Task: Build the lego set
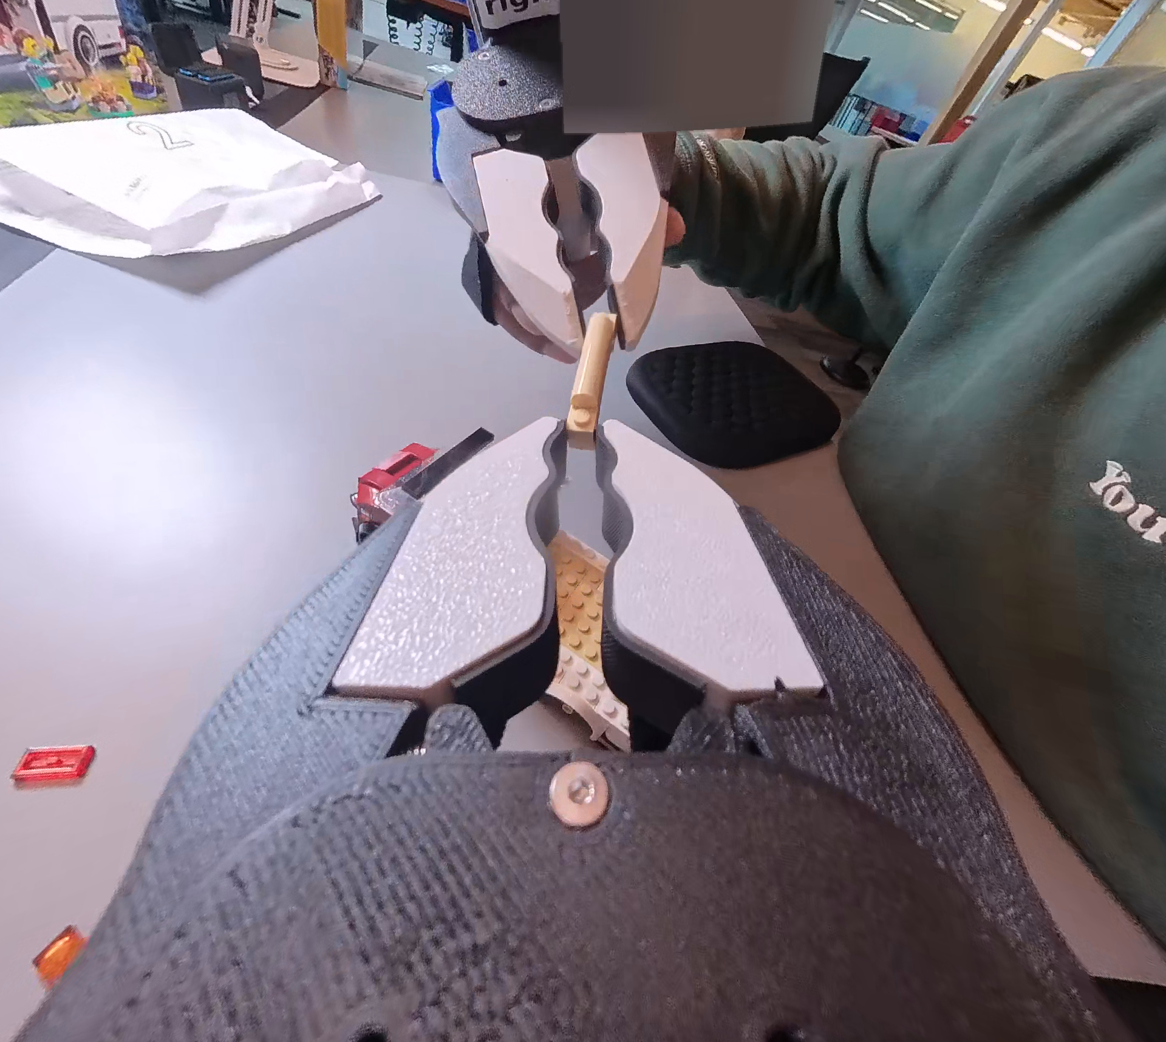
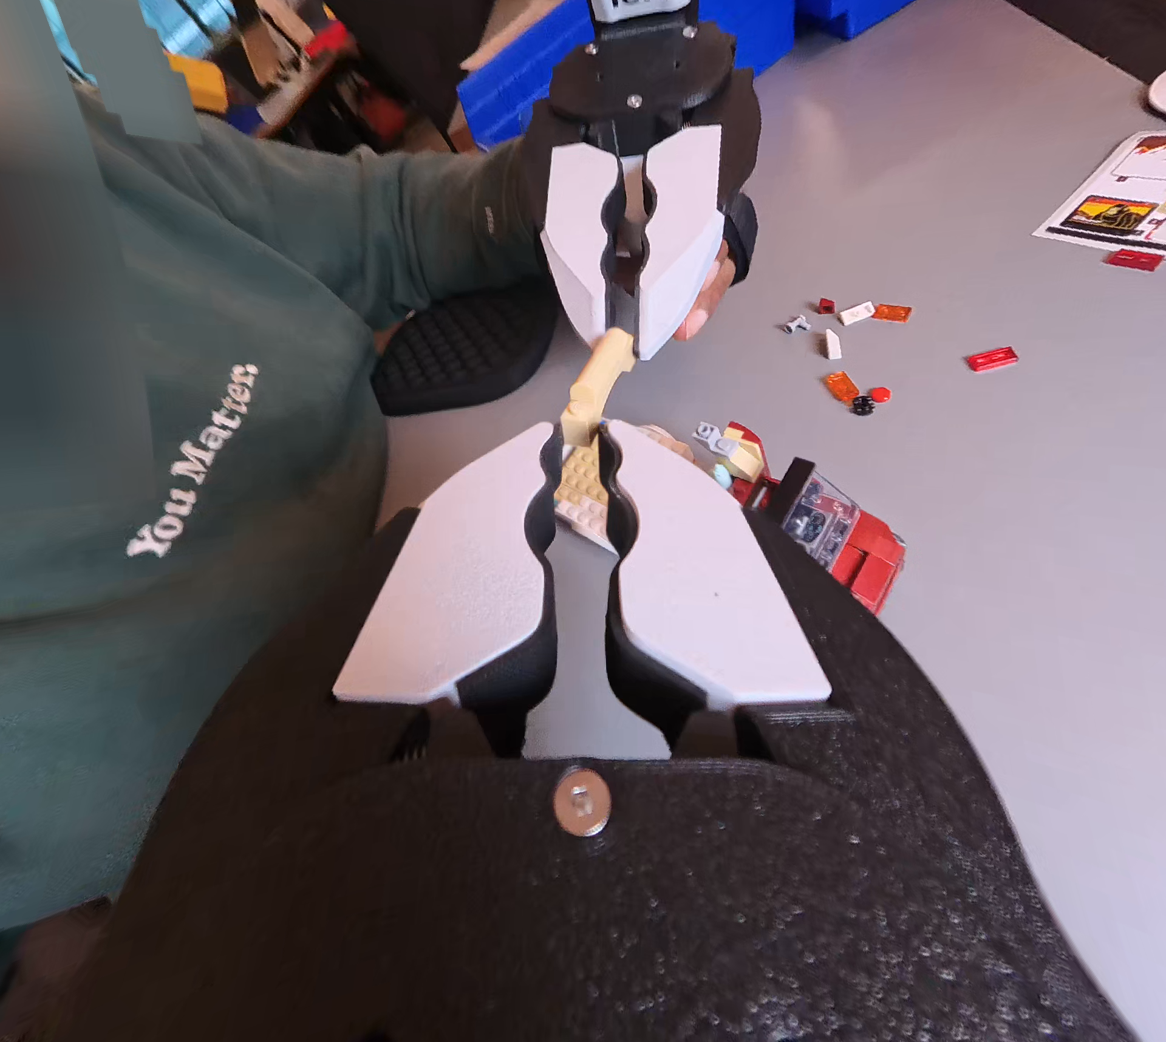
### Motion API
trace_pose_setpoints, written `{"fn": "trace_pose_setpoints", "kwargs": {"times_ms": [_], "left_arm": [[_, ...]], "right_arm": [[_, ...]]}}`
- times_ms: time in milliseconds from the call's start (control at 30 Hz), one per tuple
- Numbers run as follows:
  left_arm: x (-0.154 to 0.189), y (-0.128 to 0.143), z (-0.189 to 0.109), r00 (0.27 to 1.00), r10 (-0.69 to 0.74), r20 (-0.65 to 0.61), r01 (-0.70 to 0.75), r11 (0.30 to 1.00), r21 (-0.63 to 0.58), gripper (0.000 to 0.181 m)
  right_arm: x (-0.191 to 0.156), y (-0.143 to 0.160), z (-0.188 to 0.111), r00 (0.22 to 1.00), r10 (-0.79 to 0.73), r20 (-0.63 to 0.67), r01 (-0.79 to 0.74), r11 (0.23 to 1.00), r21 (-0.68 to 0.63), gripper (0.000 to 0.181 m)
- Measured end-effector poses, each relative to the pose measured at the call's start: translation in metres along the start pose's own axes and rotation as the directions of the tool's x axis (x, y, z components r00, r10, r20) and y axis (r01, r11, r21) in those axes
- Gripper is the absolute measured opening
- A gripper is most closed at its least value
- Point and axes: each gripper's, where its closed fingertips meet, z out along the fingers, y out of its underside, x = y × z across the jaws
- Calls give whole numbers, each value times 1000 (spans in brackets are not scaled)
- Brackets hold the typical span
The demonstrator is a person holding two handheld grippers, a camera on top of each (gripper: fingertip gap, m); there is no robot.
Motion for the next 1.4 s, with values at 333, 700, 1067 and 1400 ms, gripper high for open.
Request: {"fn": "trace_pose_setpoints", "kwargs": {"times_ms": [333,700,1067,1400], "left_arm": [[-11,12,3,1000,-1,-19,0,997,-78,8],[-33,29,5,999,38,2,-37,987,-157,5],[-32,37,6,998,67,7,-64,979,-196,14],[-36,40,9,997,78,-15,-80,972,-220,7]], "right_arm": [[17,8,3,982,-40,-187,42,999,11,9],[37,34,12,757,-114,-643,135,991,-18,8],[42,38,16,797,-21,-604,47,999,27,8],[40,44,20,833,5,-554,3,1000,15,18]]}}
